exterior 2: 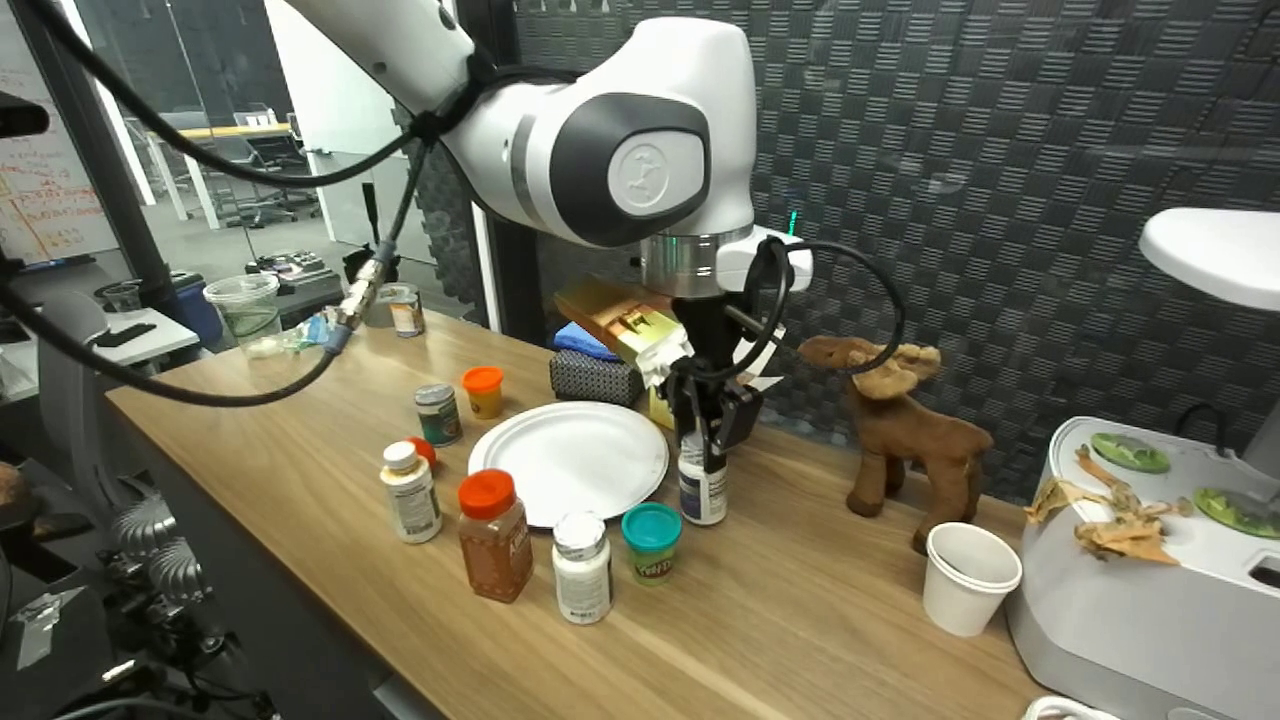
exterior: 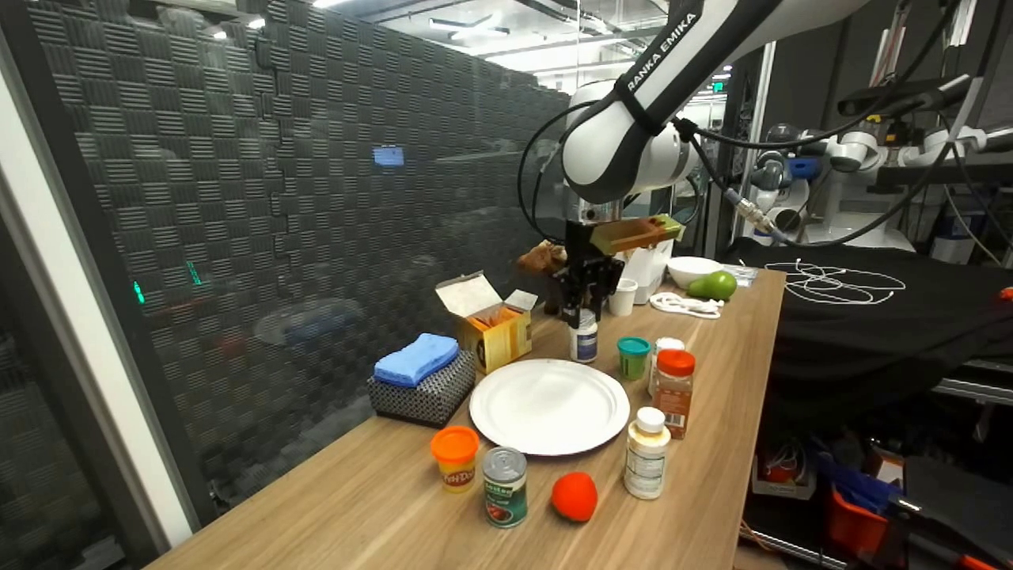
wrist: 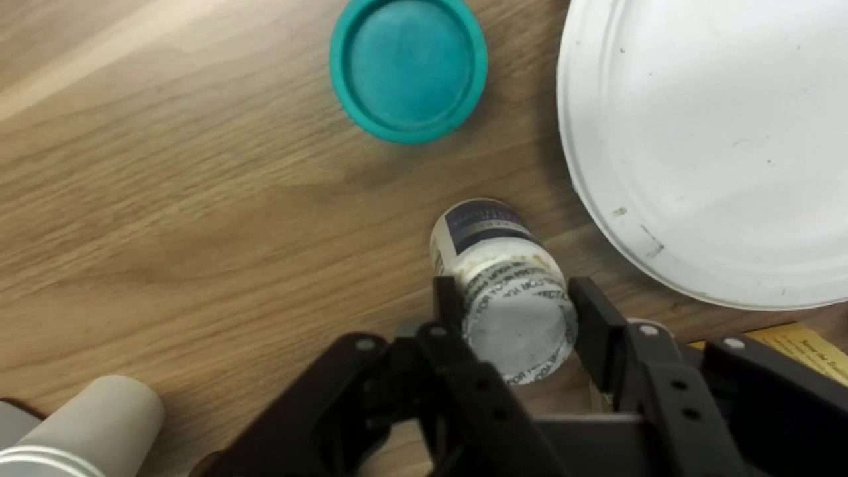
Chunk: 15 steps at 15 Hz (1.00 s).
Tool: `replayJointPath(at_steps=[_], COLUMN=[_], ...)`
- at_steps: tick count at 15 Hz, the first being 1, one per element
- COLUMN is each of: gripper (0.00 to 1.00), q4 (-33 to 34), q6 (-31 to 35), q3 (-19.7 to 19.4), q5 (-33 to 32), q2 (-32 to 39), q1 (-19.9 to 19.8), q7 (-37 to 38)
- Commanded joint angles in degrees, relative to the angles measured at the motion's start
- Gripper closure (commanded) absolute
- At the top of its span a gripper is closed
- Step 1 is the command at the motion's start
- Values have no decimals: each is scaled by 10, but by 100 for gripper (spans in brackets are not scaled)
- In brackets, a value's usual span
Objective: Pick up the objects from the countertop and put them on the white plate.
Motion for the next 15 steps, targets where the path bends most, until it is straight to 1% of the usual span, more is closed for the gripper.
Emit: replayJointPath(at_steps=[1, 3, 4, 7, 11, 13, 15], gripper=[80, 80, 80, 80, 80, 80, 80], q4=[-28, -45, -56, -68, -68, -66, -64], q6=[-22, -40, -51, -76, -83, -71, -37], q3=[-7, 9, 23, 50, 75, 81, 80], q5=[-19, -2, 16, 49, 58, 49, 38], q2=[-70, -112, -134, -162, -149, -132, -112], q1=[12, 10, 8, 16, 37, 46, 53], q7=[15, 2, -15, -42, -56, -54, -50])
